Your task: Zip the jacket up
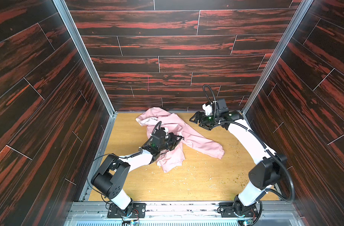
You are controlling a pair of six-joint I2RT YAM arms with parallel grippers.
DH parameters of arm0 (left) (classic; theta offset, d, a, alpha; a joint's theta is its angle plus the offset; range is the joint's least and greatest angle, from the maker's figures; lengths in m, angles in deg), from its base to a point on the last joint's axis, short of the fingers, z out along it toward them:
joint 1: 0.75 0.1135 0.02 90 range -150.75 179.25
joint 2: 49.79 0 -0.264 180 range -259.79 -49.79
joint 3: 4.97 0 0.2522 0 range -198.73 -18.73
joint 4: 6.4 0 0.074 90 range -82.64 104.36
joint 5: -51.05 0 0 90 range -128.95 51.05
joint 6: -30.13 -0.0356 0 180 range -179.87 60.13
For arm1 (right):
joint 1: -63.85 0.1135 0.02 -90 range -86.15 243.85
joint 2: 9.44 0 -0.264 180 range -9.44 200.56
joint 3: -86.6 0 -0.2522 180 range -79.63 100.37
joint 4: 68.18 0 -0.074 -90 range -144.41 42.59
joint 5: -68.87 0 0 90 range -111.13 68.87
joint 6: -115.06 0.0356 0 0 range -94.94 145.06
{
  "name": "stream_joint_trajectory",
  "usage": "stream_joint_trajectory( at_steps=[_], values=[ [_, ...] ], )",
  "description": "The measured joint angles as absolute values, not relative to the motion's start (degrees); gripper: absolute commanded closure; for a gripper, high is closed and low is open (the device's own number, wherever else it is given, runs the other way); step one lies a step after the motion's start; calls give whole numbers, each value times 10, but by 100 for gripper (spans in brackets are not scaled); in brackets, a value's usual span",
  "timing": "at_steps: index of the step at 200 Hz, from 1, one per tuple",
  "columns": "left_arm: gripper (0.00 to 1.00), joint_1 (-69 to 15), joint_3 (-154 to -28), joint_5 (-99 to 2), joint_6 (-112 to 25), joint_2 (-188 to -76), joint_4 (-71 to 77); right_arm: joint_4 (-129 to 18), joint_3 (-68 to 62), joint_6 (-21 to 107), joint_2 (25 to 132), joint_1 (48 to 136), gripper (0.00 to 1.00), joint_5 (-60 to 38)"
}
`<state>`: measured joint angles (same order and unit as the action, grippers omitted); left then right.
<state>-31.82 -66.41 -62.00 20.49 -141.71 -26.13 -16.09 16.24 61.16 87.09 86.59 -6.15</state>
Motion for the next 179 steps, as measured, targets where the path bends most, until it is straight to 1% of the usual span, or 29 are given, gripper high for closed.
stream_joint_trajectory(
  at_steps=[8, 28, 32, 42, 49, 89, 122, 140, 164, 179],
  values=[
    [100, -314, -662, -631, 205, -1412, -269, -181, 141, 610, 859, 865, 27, -62],
    [100, -308, -662, -661, 206, -1410, -290, -221, 91, 612, 842, 863, 30, -48],
    [100, -307, -662, -667, 206, -1410, -293, -224, 87, 613, 842, 863, 33, -43],
    [100, -304, -662, -680, 206, -1410, -298, -229, 76, 616, 842, 860, 43, -22],
    [100, -302, -662, -688, 205, -1410, -300, -230, 71, 619, 843, 858, 46, -1],
    [100, -289, -662, -718, 207, -1410, -312, -288, 21, 656, 842, 856, 56, 98],
    [100, -269, -657, -719, 206, -1408, -309, -282, -3, 675, 845, 856, 63, 116],
    [100, -249, -634, -702, 198, -1389, -277, -267, -3, 676, 856, 858, 64, 114],
    [100, -224, -598, -661, 170, -1328, -187, -235, -9, 664, 889, 869, 59, 97],
    [100, -211, -587, -625, 150, -1273, -112, -203, -13, 644, 914, 891, 56, 80]
  ],
)
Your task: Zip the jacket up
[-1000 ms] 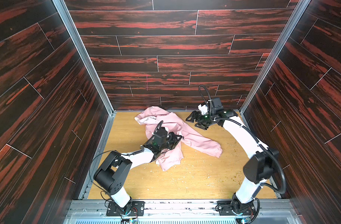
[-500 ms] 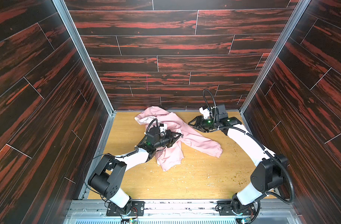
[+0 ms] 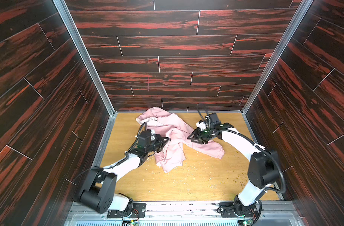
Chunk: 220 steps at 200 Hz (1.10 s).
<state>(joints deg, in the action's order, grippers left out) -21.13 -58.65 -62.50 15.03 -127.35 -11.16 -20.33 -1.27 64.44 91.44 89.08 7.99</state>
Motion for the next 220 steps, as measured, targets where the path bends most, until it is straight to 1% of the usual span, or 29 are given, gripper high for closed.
stream_joint_trajectory(
  at_steps=[29, 54, 68, 93, 124, 160, 172, 182, 206, 220],
  values=[
    [100, -209, -565, -570, 134, -1191, -27, -162, -9, 612, 947, 946, 58, 55],
    [100, -209, -514, -526, 141, -1132, 19, -154, -9, 605, 960, 987, 60, 49],
    [100, -209, -487, -504, 149, -1109, 42, -156, -16, 610, 960, 992, 60, 48],
    [100, -208, -462, -479, 156, -1077, 80, -157, -41, 617, 960, 989, 54, 32],
    [100, -208, -461, -470, 160, -1056, 98, -154, -51, 619, 973, 988, 54, 11],
    [100, -208, -461, -468, 160, -1036, 110, -152, -21, 616, 1025, 990, 55, 2],
    [100, -208, -460, -466, 161, -1030, 113, -150, -7, 614, 1040, 992, 59, -1],
    [100, -208, -459, -464, 161, -1025, 114, -149, 1, 612, 1050, 993, 67, -9],
    [100, -208, -457, -465, 162, -1022, 109, -138, 16, 609, 1060, 994, 81, -28],
    [100, -208, -453, -471, 162, -1022, 96, -132, 28, 605, 1060, 994, 87, -36]
  ],
)
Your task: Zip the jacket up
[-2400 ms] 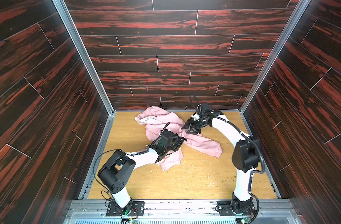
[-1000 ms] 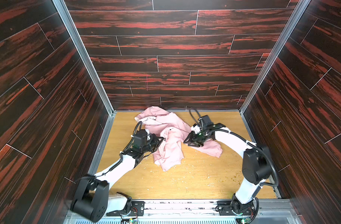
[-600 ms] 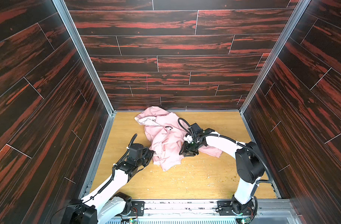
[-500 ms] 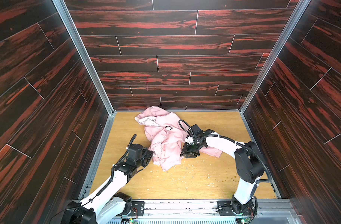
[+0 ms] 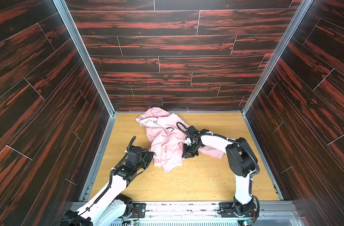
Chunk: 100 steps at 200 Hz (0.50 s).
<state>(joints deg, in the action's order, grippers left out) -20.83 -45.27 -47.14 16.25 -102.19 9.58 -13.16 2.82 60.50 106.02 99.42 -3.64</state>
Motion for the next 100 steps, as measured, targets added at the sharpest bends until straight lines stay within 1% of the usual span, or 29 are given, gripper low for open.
stream_joint_trajectory(
  at_steps=[14, 30, 54, 73, 79, 87, 100],
  values=[
    [100, -208, -447, -481, 162, -1024, 76, -126, 42, 604, 1060, 992, 94, -42],
    [100, -208, -440, -493, 163, -1031, 48, -119, 56, 601, 1057, 988, 100, -43],
    [100, -208, -434, -505, 162, -1042, 22, -112, 61, 601, 1044, 968, 100, -41],
    [100, -208, -433, -508, 162, -1051, 9, -106, 61, 601, 1020, 935, 100, -35],
    [100, -208, -433, -509, 162, -1054, 6, -104, 63, 601, 1014, 926, 97, -34],
    [100, -208, -433, -510, 162, -1062, 1, -100, 66, 599, 1004, 911, 90, -32],
    [100, -208, -434, -511, 160, -1072, -1, -95, 73, 594, 998, 898, 82, -28]
  ],
)
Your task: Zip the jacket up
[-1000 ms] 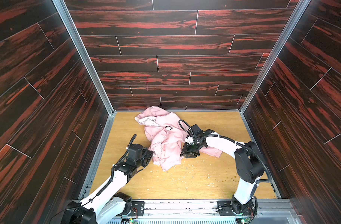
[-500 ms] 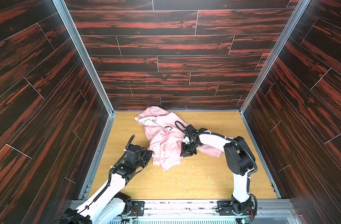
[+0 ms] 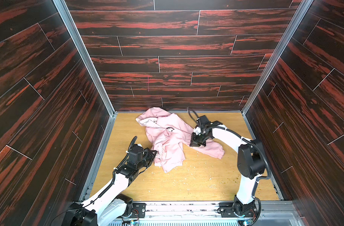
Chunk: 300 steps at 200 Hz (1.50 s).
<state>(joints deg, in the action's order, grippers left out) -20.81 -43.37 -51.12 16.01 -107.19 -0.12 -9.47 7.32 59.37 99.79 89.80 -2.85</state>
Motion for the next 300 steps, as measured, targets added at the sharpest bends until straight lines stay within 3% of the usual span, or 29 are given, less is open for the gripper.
stream_joint_trajectory(
  at_steps=[20, 43, 130, 159, 174, 197, 245, 300],
  values=[
    [100, -207, -436, -512, 156, -1089, -1, -91, 77, 584, 998, 905, 69, -18],
    [100, -203, -439, -508, 155, -1099, 3, -85, 77, 575, 1004, 940, 63, -8],
    [100, -193, -440, -505, 153, -1102, 6, -70, 81, 570, 1100, 1005, 62, -43],
    [100, -193, -440, -505, 153, -1102, 6, -62, 83, 561, 1101, 1006, 69, -65],
    [100, -192, -440, -505, 153, -1106, 5, -62, 84, 561, 1103, 1006, 85, -68],
    [100, -191, -441, -505, 153, -1117, 5, -64, 85, 561, 1107, 1007, 100, -70],
    [100, -179, -444, -505, 150, -1124, 5, -62, 106, 564, 1103, 991, 100, -51],
    [100, -142, -453, -511, 136, -1126, 17, -64, 133, 576, 1034, 876, 100, -2]
  ],
)
